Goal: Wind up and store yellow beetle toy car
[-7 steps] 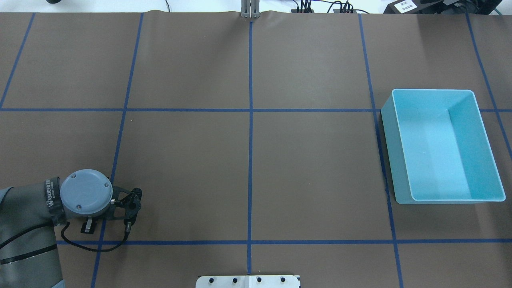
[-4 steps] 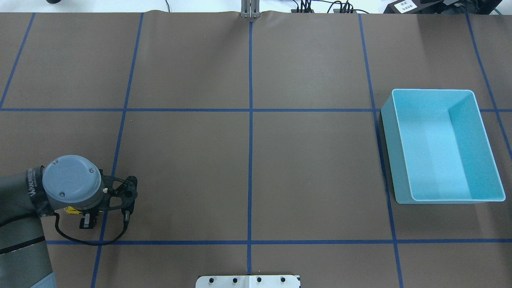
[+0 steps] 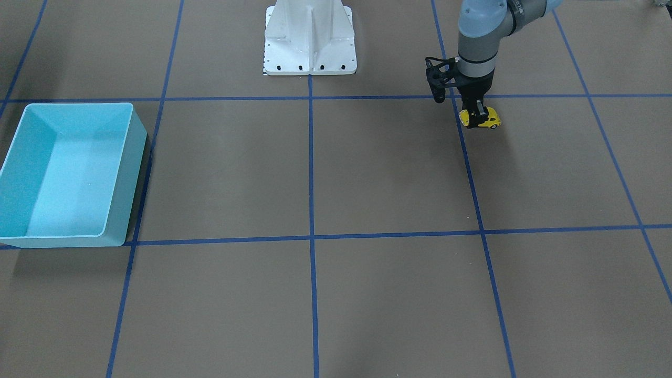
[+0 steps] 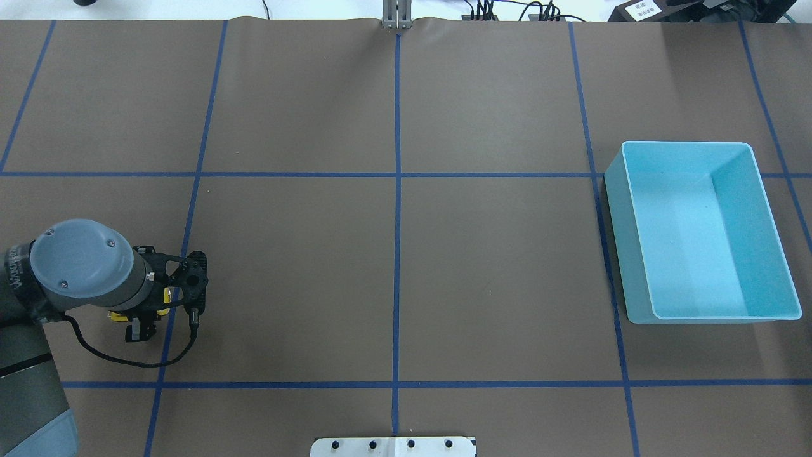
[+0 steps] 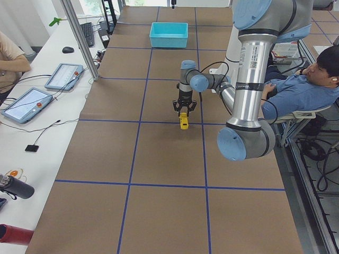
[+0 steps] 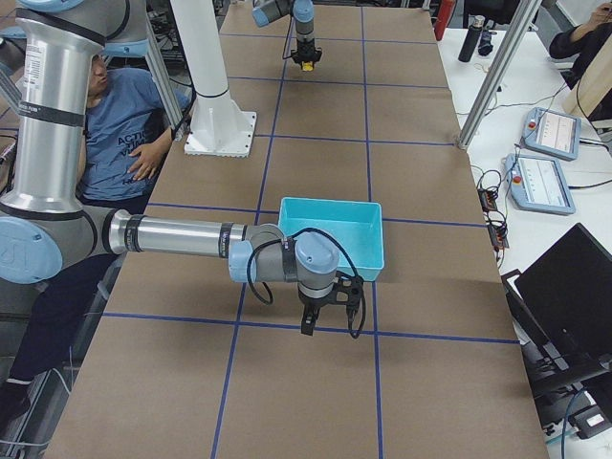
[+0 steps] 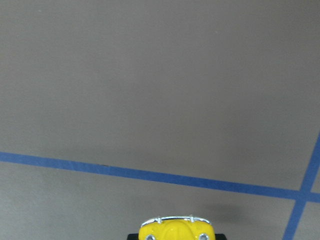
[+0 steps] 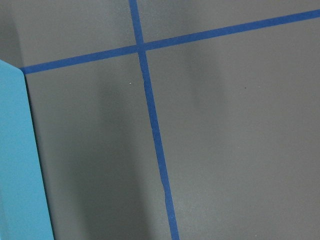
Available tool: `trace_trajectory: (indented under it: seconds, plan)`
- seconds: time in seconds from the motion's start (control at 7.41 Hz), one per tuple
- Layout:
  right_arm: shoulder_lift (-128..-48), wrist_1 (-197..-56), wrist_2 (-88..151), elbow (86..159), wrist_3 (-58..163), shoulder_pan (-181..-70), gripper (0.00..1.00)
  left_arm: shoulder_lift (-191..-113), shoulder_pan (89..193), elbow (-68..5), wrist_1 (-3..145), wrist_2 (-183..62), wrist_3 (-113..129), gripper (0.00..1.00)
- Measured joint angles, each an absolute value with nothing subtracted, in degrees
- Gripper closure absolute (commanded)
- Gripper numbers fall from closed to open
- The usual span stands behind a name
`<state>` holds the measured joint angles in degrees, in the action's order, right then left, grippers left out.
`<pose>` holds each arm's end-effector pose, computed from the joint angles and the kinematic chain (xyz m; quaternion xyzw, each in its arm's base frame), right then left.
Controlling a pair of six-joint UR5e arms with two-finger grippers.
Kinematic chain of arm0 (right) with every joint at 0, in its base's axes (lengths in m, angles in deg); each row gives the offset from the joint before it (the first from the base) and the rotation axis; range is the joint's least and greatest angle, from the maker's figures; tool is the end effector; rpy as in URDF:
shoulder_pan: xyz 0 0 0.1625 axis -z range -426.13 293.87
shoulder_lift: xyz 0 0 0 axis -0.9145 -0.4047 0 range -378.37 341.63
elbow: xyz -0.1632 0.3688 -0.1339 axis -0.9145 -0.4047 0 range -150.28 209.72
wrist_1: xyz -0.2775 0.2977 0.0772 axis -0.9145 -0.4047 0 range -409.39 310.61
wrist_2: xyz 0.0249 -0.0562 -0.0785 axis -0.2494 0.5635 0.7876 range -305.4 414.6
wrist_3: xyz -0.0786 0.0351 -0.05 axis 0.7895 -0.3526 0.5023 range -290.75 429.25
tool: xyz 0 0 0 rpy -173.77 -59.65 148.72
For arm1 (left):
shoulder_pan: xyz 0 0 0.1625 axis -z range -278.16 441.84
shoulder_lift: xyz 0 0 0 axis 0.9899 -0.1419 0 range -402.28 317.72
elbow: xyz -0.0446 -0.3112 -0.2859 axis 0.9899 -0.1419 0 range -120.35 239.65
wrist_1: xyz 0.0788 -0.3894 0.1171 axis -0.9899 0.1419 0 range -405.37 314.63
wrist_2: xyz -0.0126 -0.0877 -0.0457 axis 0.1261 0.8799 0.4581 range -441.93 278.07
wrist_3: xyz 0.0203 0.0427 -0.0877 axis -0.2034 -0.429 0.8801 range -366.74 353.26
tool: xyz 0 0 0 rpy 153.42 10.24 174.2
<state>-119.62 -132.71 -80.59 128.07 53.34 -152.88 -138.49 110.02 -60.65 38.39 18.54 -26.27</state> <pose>0.0391 -0.4158 0.6625 -0.0339 -0.3837 0.0892 0.9185 0.3834 -0.3361 0.3860 0.2107 0.1759 0.6446 0.7136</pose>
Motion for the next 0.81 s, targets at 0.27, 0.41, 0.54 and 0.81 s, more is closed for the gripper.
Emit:
trace_trajectory:
  seconds: [0.27,0.41,0.54,0.81]
  plan:
    - [-119.62,-132.77,-80.58,128.01,53.35,-152.88,0.00,-138.90,110.16,-58.72,45.36,18.90,-29.89,1.00]
    - [-119.62,-132.79,-80.58,128.00,53.34,-152.88,0.00,-139.20,110.20,-58.06,46.72,19.03,-32.01,1.00]
    - [-119.62,-132.80,-80.58,127.96,53.34,-152.88,0.00,-139.74,110.34,-56.99,47.26,19.56,-32.94,1.00]
    - [-119.62,-132.80,-80.56,127.88,53.34,-152.88,0.00,-140.77,111.80,-54.08,47.39,22.52,-33.78,1.00]
